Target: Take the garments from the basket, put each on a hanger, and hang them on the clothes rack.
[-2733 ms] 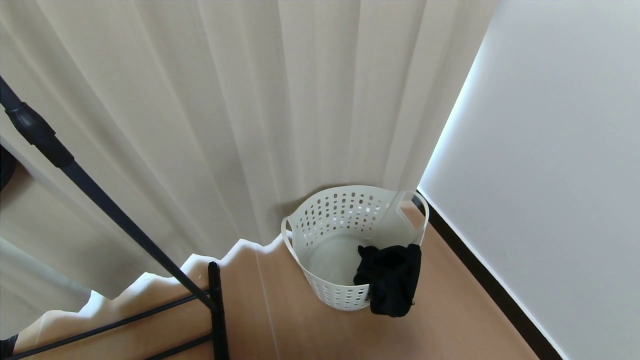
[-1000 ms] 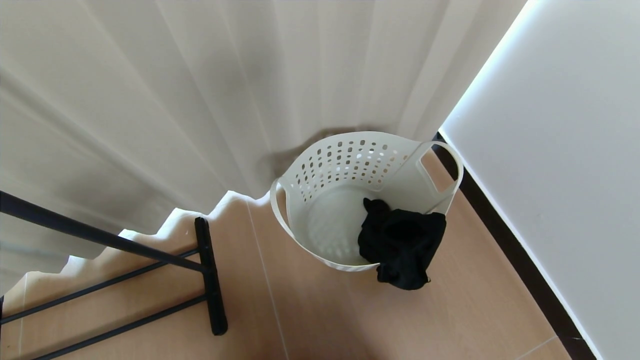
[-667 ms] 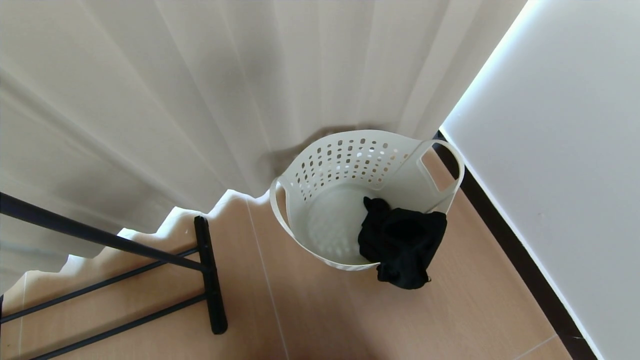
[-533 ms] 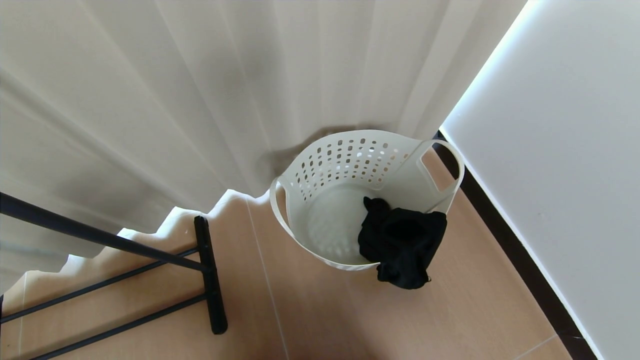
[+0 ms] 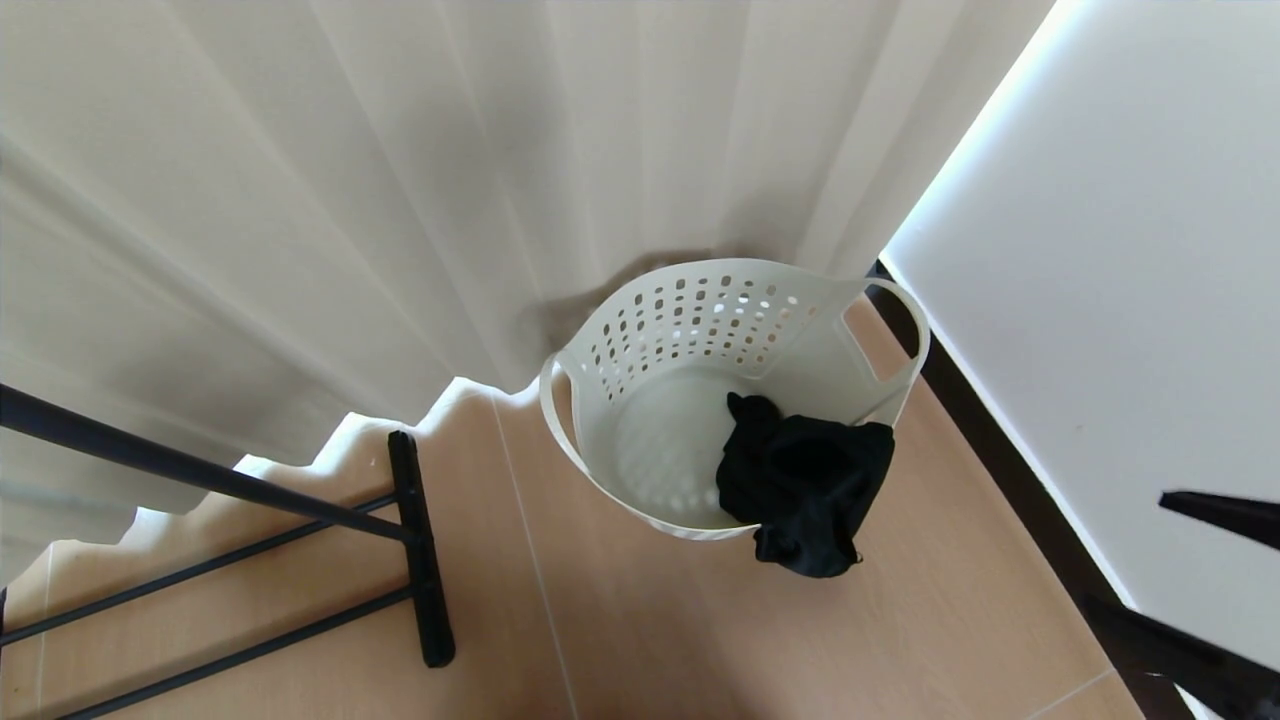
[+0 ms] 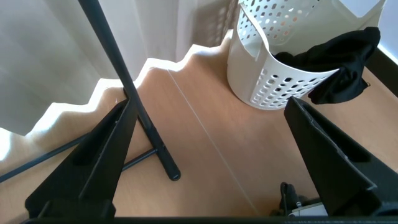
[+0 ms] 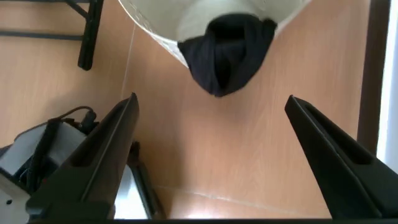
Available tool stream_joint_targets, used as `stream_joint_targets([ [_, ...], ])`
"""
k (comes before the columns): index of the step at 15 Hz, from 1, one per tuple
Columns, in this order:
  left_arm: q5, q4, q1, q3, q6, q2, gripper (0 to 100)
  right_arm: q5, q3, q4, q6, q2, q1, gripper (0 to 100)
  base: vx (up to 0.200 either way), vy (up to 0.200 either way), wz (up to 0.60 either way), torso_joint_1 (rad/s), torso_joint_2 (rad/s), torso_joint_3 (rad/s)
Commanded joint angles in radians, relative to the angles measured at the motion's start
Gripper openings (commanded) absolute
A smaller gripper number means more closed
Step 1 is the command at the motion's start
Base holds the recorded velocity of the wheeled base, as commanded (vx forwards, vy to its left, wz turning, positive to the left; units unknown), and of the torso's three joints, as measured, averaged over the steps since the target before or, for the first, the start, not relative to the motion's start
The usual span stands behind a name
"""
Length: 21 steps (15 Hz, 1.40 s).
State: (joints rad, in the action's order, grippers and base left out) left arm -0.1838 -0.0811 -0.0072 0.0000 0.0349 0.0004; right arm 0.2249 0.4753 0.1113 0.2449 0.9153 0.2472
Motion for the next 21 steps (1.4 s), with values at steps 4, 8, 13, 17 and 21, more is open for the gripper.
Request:
stream_joint_targets([
  [4,0.000,0.000,0.000,0.000,0.000,0.000,100,0.001,0.453,-0.022,0.458,0.554,0.070,100,0.000,0.000,0.00,0.000,0.00,0.000],
  [8,0.000,0.000,0.001,0.000,0.000,0.000,100,-0.002,0.513,-0.012,0.703,0.688,0.070,100,0.000,0.000,0.00,0.000,0.00,0.000],
  [13,0.000,0.000,0.001,0.000,0.000,0.000,100,-0.139,0.641,0.008,0.775,0.930,0.050,100,0.000,0.000,0.00,0.000,0.00,0.000],
  [17,0.000,0.000,0.001,0.000,0.000,0.000,100,-0.187,0.704,0.008,0.775,1.028,0.058,100,0.000,0.000,0.00,0.000,0.00,0.000],
  [21,0.000,0.000,0.001,0.000,0.000,0.000,100,-0.213,0.733,0.010,0.774,1.074,0.060,100,0.000,0.000,0.00,0.000,0.00,0.000],
])
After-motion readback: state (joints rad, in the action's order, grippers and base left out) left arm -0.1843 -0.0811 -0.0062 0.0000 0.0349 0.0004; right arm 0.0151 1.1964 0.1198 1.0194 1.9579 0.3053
